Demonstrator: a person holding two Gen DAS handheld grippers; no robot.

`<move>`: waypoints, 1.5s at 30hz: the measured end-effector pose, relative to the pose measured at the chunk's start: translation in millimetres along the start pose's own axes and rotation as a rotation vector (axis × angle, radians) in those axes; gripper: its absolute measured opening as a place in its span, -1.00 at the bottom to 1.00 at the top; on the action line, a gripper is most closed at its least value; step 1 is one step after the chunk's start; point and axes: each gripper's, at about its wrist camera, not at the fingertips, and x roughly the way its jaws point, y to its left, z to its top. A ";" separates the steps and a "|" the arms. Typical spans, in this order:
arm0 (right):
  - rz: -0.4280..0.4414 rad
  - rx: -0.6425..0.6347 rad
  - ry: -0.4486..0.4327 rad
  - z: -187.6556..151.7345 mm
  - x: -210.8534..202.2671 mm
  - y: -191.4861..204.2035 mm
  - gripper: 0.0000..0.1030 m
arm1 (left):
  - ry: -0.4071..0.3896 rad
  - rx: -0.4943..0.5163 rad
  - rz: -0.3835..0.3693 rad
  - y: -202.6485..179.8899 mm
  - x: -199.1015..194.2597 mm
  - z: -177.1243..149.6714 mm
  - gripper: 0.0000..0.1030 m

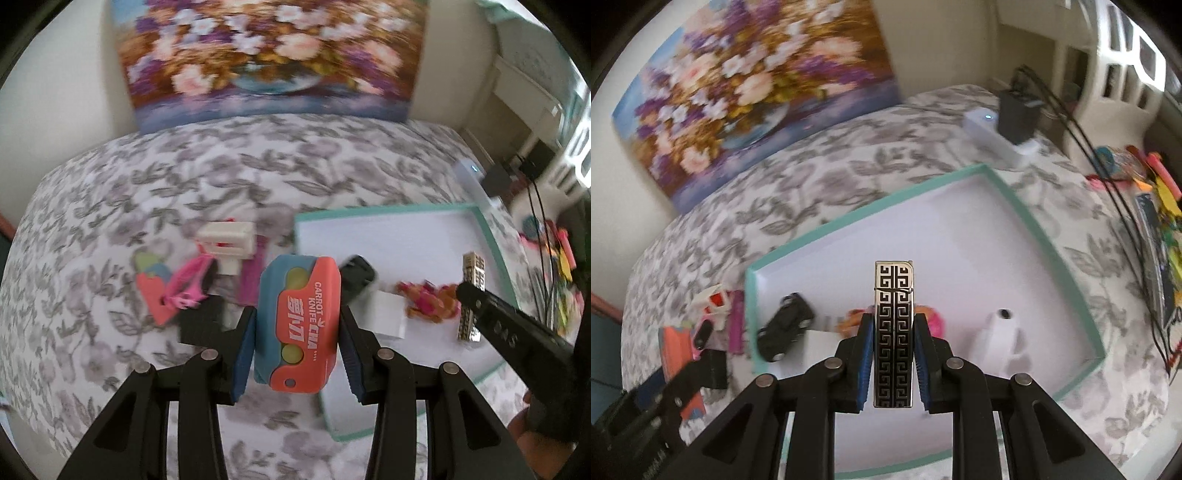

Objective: Organize rigid objects
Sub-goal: 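Lift the carrot knife toy and patterned band and carry both over the tray, then lower the carrot knife toy and band into the tray and open both grippers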

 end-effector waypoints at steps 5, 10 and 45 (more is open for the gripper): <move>-0.008 0.029 -0.001 1.7 -1.1 -19.2 -0.57 | 0.035 0.041 -0.036 -26.9 7.4 -6.1 -0.13; -0.006 0.025 0.011 -1.8 0.3 -23.8 -0.57 | 0.078 0.061 -0.064 -46.7 16.8 -9.9 -0.13; -0.048 -0.017 0.070 -10.8 11.5 -11.1 -0.06 | 0.198 0.012 -0.039 -42.1 52.0 -15.7 0.01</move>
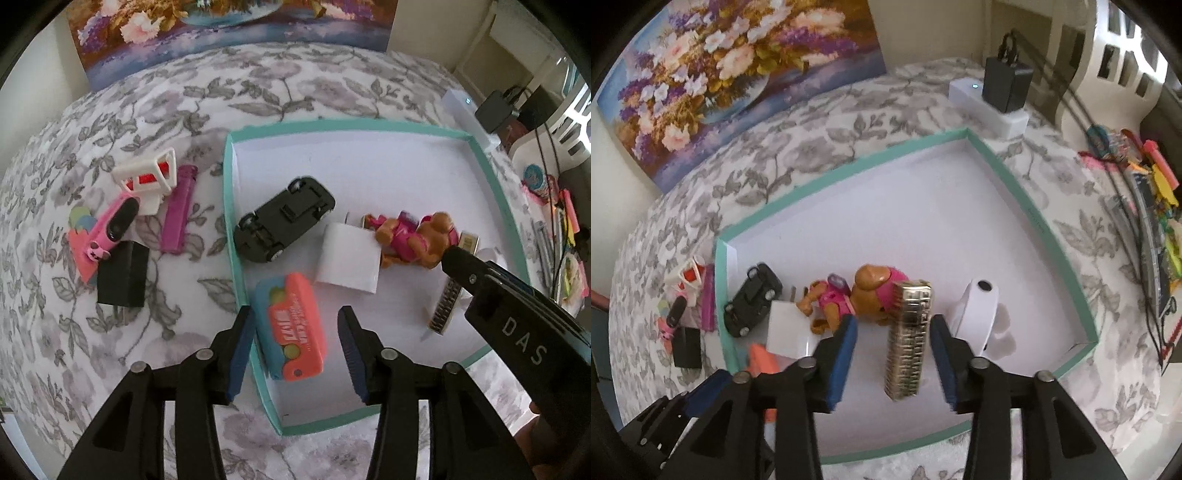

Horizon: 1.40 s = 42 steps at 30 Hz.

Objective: Organize rigid objects
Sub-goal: 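Lower the carrot knife toy and band into the tray and open both grippers, then withdraw both tools from the tray toward the remaining items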

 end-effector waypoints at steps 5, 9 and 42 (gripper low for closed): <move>0.028 0.006 -0.076 3.7 -18.3 3.6 0.09 | -0.037 -0.023 0.007 8.6 -14.1 4.0 0.11; 0.034 0.008 -0.103 4.6 -25.7 6.2 0.09 | -0.069 -0.067 0.027 21.4 -22.7 5.5 0.17; -0.018 -0.086 -0.064 -2.7 -3.4 25.2 1.00 | -0.091 -0.305 0.155 91.7 -26.7 7.7 0.70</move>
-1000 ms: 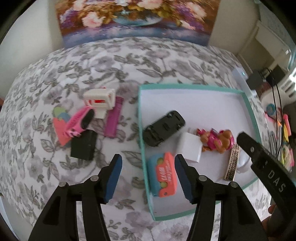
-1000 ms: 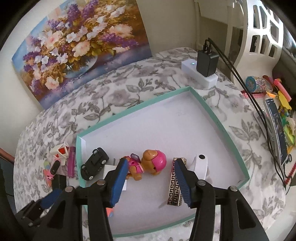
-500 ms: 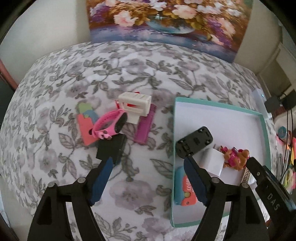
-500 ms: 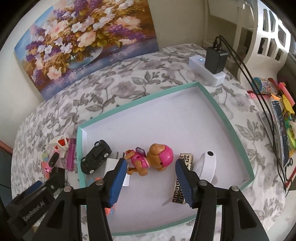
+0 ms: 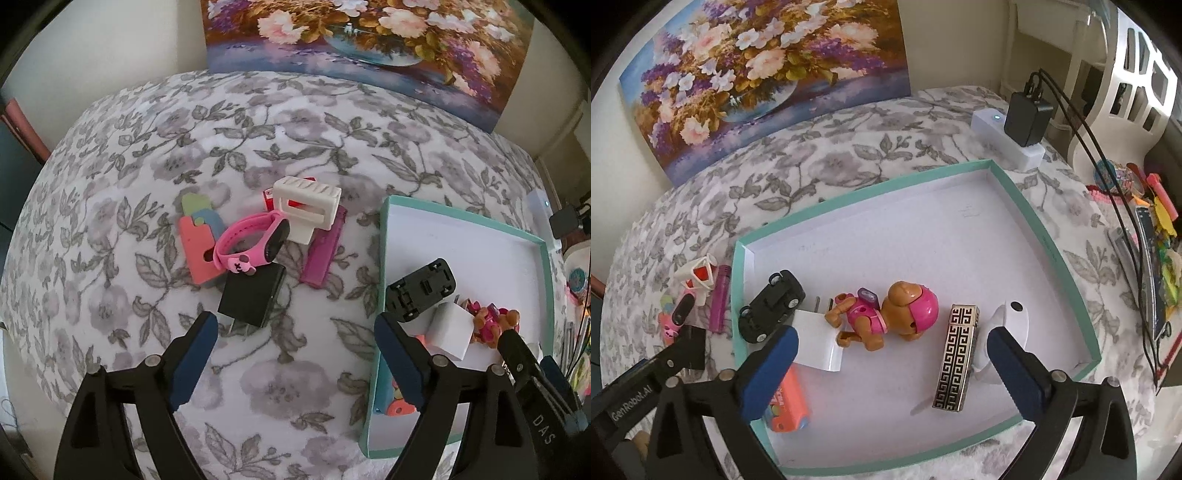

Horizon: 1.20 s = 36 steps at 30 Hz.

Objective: Organize rigid objects
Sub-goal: 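Withdraw both tools from the tray toward the remaining items, then move the left tool to the pink-and-teal carrot knife while the right moves to the pink bear figure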

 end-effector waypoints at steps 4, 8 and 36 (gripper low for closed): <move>-0.003 -0.009 0.001 -0.4 1.4 2.0 1.00 | -0.003 -0.015 0.001 4.9 -0.6 1.8 0.70; -0.013 -0.027 0.005 -1.3 2.3 5.3 1.00 | -0.001 -0.030 -0.002 10.2 -0.2 3.3 0.70; 0.211 -0.167 -0.075 -16.9 -17.6 120.3 1.00 | -0.166 -0.289 0.154 162.3 -29.1 25.1 0.89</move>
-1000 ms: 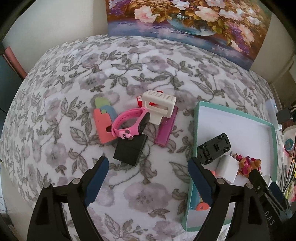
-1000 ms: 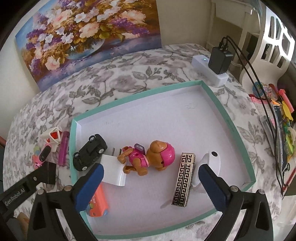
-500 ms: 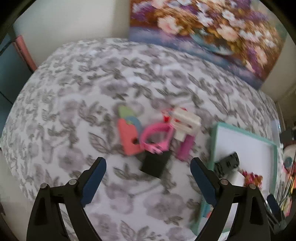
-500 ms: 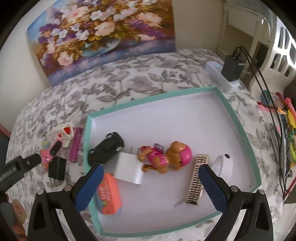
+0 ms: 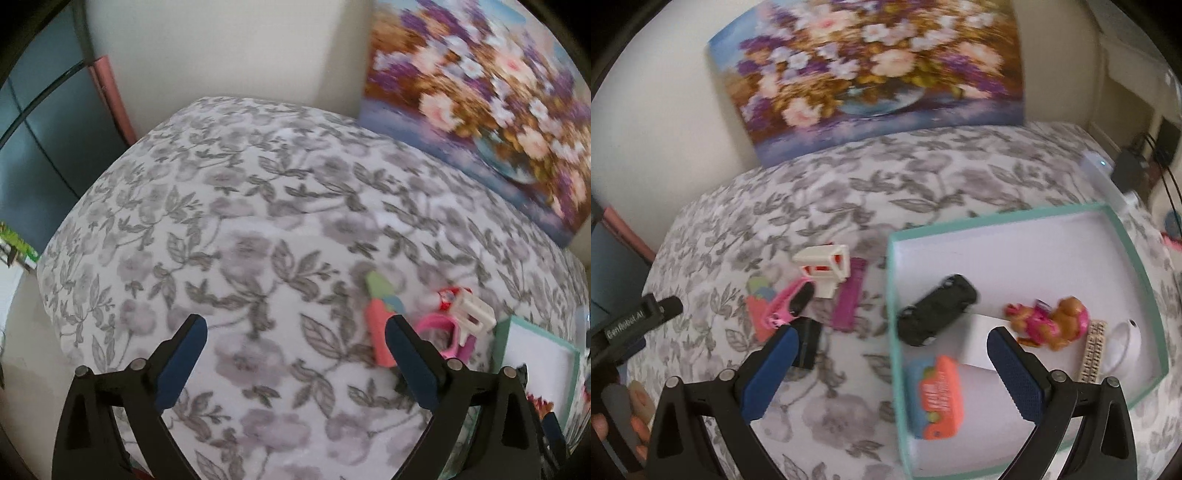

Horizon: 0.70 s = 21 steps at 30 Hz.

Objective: Organize rigid objects
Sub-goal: 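Move the left tool to the pink-and-teal carrot knife while the right moves to the pink bear figure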

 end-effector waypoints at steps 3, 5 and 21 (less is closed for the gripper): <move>-0.001 -0.055 0.001 -2.0 5.1 19.3 1.00 | 0.010 -0.035 -0.017 13.6 7.4 2.3 0.89; -0.009 -0.088 0.001 -3.5 9.1 28.4 1.00 | 0.016 -0.044 -0.031 18.6 12.1 2.9 0.89; 0.047 -0.099 0.070 -2.4 41.8 48.4 1.00 | 0.086 -0.085 -0.113 14.3 47.4 0.5 0.90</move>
